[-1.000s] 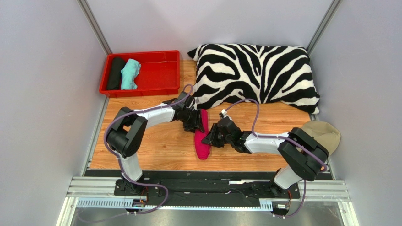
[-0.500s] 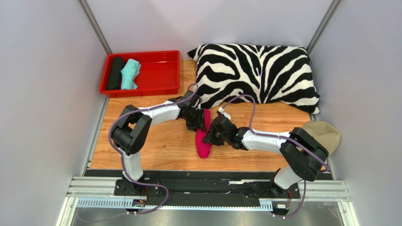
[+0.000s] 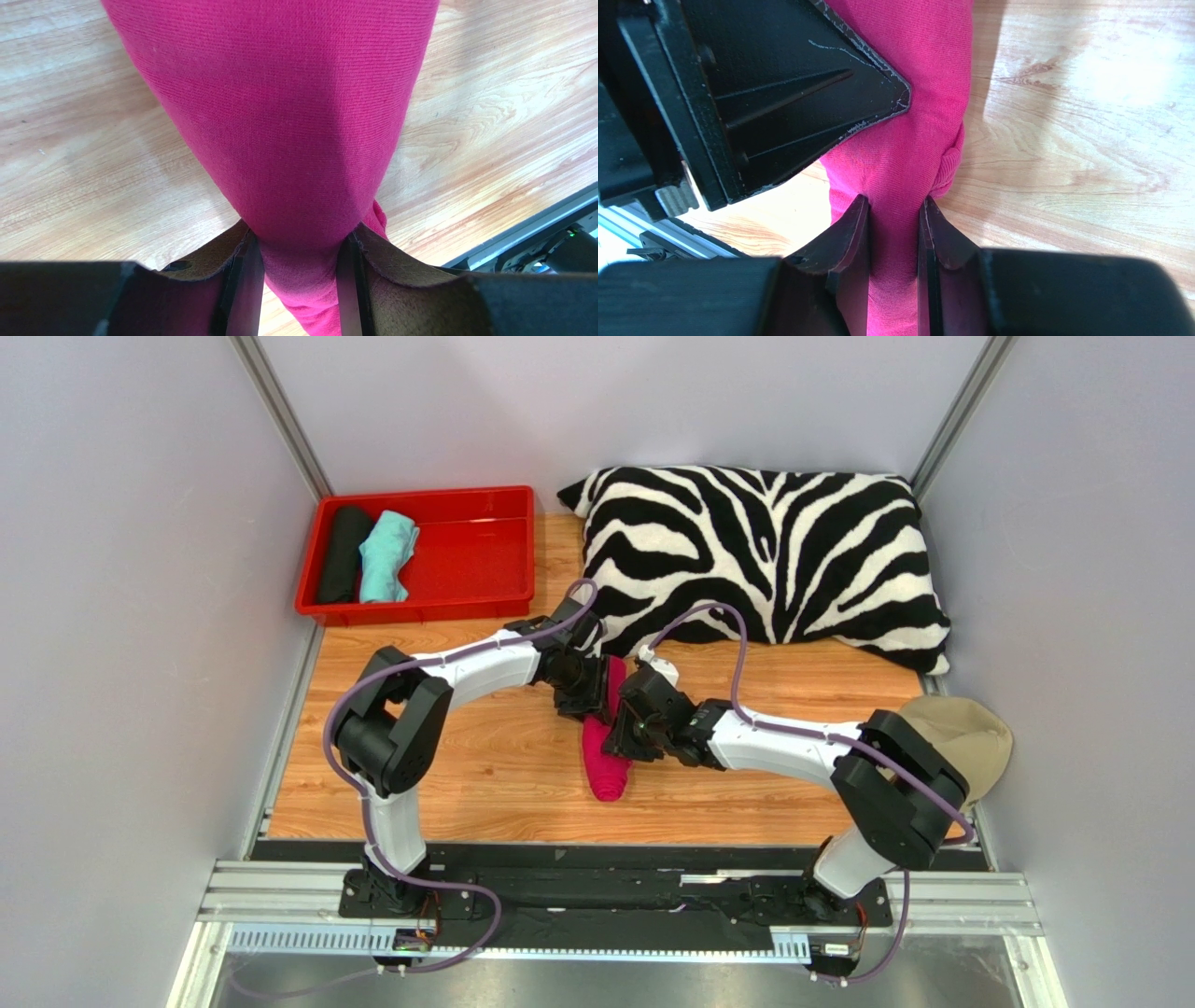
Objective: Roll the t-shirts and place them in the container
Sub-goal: Roll the T-shirt to the center of the board, then pick up the T-shirt from the center of the board.
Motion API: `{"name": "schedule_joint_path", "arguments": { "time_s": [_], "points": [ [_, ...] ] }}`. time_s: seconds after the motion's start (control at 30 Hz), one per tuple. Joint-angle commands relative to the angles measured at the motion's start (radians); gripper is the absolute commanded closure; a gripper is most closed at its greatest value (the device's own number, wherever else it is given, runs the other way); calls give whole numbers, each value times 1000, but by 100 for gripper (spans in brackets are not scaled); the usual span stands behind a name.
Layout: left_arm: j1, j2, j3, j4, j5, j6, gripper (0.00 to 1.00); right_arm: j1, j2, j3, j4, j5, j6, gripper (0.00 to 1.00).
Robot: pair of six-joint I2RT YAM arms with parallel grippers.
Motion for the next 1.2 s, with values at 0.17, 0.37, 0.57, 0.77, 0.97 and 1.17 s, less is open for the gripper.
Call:
{"name": "schedule_joint_path", "arguments": {
  "time_s": [0.17, 0.37, 0.57, 0.77, 0.97, 1.17],
  "points": [
    [42, -32, -16, -24, -111, 56, 93, 10, 1, 50, -28, 10, -31, 100],
    [50, -63, -22, -24, -103, 63, 100, 11, 1, 65, -30, 5, -33, 100],
    [53, -77, -19, -21, -97, 66, 100, 22, 10, 83, -33, 5, -42, 76],
    [54, -67, -13, -27, -111, 85, 100, 36, -30, 88, -63, 46, -65, 36],
    [54, -77, -20, -17, -112, 126, 100, 36, -169, 74, -168, 151, -71, 31],
    [79, -109, 18, -31, -129, 220, 100, -5, -345, 40, -252, 217, -74, 31]
  ]
}}
